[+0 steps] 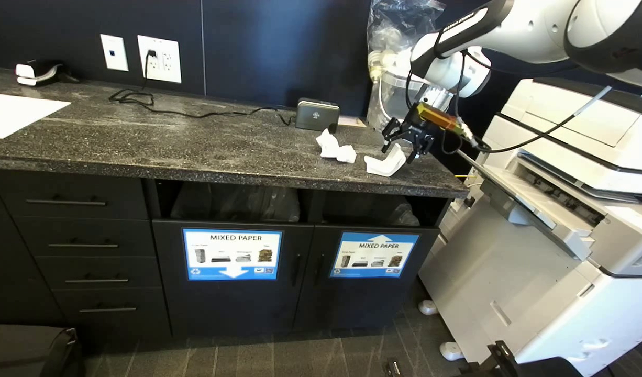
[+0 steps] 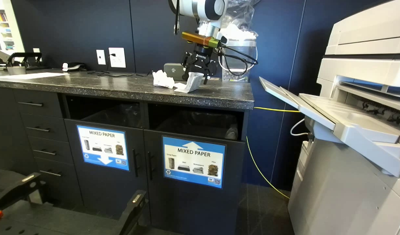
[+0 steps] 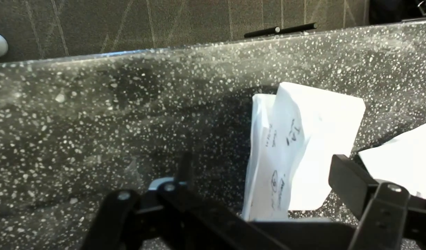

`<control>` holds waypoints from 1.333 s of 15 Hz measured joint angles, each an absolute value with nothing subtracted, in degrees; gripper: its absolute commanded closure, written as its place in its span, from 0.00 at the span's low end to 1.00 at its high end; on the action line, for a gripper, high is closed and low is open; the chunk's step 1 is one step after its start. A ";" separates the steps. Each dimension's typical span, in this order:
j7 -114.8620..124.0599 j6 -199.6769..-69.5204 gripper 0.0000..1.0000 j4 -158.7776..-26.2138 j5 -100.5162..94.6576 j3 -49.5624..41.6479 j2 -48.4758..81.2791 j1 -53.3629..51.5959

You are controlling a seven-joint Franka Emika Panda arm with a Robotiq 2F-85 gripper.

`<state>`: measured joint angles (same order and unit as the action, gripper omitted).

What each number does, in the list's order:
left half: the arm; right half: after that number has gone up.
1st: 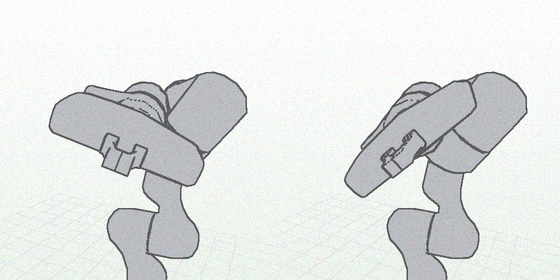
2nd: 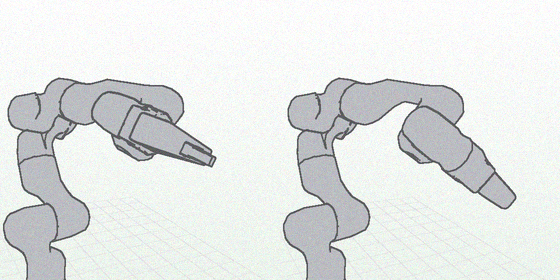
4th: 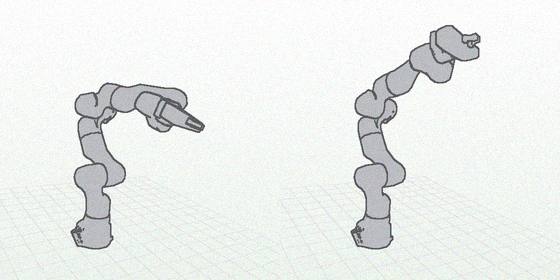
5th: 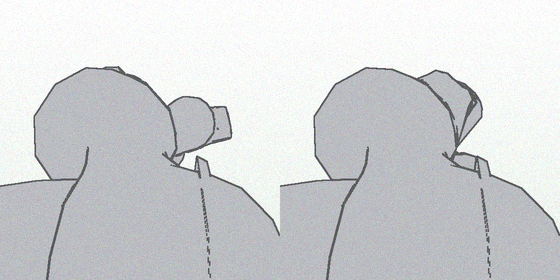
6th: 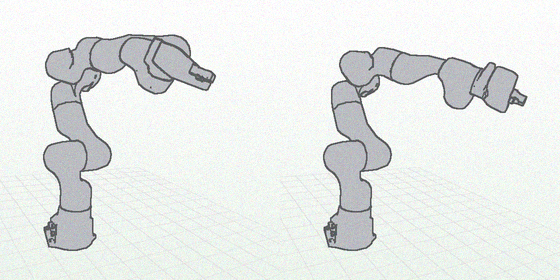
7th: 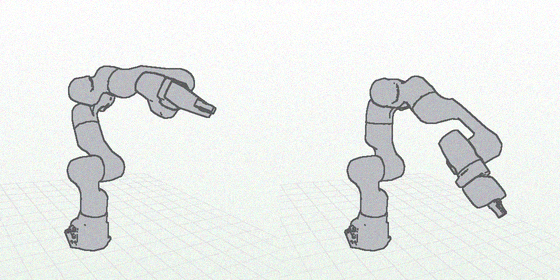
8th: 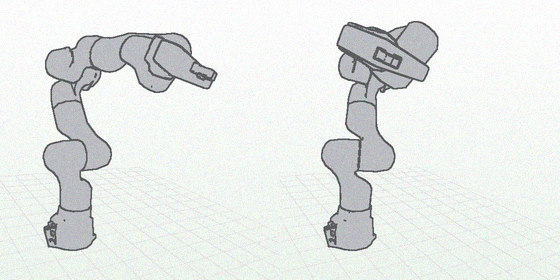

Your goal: Pick up the paper on the right side of the counter and throw it in the bin

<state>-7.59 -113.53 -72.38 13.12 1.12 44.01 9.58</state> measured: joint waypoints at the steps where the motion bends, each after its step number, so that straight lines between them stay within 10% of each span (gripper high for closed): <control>1: -7.59 -113.25 0.00 -72.03 13.13 1.18 44.21 9.69; 8: -7.59 -111.66 0.00 -70.13 13.19 1.27 45.29 10.10; 9: -7.59 -111.58 0.25 -69.99 13.20 1.28 45.36 10.10; 20: -7.59 -111.55 1.00 -68.63 13.21 1.32 46.57 10.10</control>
<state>-7.59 -111.55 -68.63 13.21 1.32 46.57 10.10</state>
